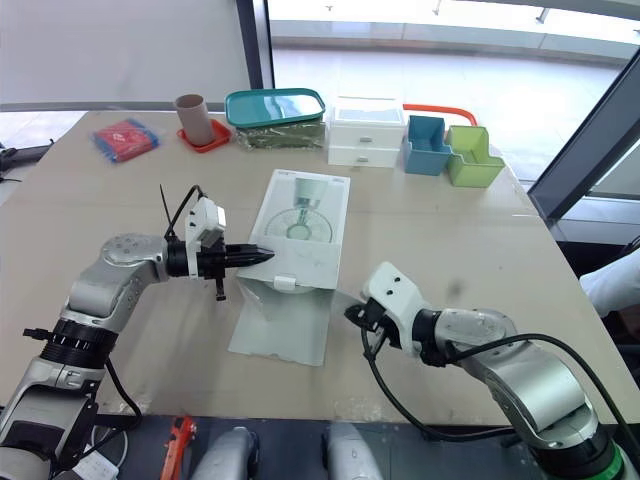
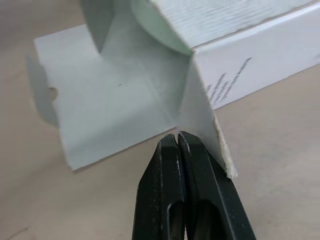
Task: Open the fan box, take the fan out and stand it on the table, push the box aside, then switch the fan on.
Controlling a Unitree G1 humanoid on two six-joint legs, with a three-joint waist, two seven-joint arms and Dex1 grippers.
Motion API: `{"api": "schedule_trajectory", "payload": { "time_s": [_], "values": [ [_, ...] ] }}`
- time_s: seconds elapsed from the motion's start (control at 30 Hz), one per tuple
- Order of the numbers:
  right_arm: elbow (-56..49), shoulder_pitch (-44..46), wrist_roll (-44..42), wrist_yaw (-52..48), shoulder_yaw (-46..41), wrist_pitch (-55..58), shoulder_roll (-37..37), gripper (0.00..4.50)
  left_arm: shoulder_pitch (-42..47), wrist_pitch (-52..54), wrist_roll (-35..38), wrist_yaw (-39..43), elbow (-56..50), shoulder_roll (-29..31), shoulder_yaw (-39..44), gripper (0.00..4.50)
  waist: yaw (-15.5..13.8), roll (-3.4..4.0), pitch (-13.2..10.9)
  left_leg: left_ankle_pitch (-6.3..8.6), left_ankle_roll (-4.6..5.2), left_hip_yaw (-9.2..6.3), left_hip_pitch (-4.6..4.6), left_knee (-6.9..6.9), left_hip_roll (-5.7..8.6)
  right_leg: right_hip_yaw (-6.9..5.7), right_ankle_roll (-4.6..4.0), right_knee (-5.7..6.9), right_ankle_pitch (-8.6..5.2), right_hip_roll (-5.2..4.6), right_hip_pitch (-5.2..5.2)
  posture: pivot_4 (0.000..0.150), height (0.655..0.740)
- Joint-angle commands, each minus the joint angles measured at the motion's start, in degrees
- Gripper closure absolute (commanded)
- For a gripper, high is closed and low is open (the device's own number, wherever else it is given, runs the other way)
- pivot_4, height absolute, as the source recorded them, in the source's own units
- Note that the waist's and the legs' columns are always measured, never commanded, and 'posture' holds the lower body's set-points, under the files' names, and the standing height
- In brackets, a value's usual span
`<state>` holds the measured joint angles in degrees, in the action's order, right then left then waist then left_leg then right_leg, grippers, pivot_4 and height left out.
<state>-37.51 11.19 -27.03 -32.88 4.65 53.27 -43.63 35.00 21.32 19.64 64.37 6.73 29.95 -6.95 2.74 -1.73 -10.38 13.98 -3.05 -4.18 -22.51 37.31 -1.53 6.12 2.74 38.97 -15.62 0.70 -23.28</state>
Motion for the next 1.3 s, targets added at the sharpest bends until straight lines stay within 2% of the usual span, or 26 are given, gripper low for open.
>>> {"api": "schedule_trajectory", "payload": {
  "time_s": [0.03, 0.27, 0.8, 1.3],
  "values": [
    [0.82, 0.5, 1.9, 1.7, -0.35, -3.01, 1.81, 4.46, -0.93, 0.89, -0.71, 0.42, 0.05, 0.02, -1.36, 4.5, -0.01, 0.0, 0.0, 0.0, 0.0, 0.0, 0.0, 0.0, 0.0, 0.0, 0.0, 0.0, 0.0, 0.0, 0.0, 0.15, 0.74],
    [5.36, 1.93, 6.41, 2.84, 1.74, -7.84, 5.55, 4.46, -1.33, 1.0, -0.79, 0.18, -0.64, 0.05, -1.41, 4.5, -0.01, 0.0, 0.0, 0.0, 0.0, 0.0, 0.0, 0.0, 0.01, 0.0, -0.08, 0.0, 0.05, -0.01, 0.0, 0.15, 0.74],
    [10.37, 4.93, 10.22, 1.92, 4.18, -13.24, 10.55, 4.46, -1.39, 1.75, -0.6, -0.12, -1.5, -0.12, -1.48, 4.5, 0.03, 0.0, 0.0, 0.0, 0.0, 0.0, 0.01, 0.0, 0.0, 0.0, -0.11, 0.01, 0.06, 0.0, 0.0, 0.15, 0.74],
    [12.12, 4.6, 12.58, 0.65, 3.73, -15.61, 11.6, 4.46, -1.41, 1.9, -0.63, -0.29, -1.65, -0.73, -1.55, 4.5, 0.06, 0.01, 0.0, 0.0, 0.0, 0.0, 0.02, 0.0, 0.0, 0.01, -0.11, 0.02, 0.07, 0.01, 0.0, 0.15, 0.74]
  ]
}}
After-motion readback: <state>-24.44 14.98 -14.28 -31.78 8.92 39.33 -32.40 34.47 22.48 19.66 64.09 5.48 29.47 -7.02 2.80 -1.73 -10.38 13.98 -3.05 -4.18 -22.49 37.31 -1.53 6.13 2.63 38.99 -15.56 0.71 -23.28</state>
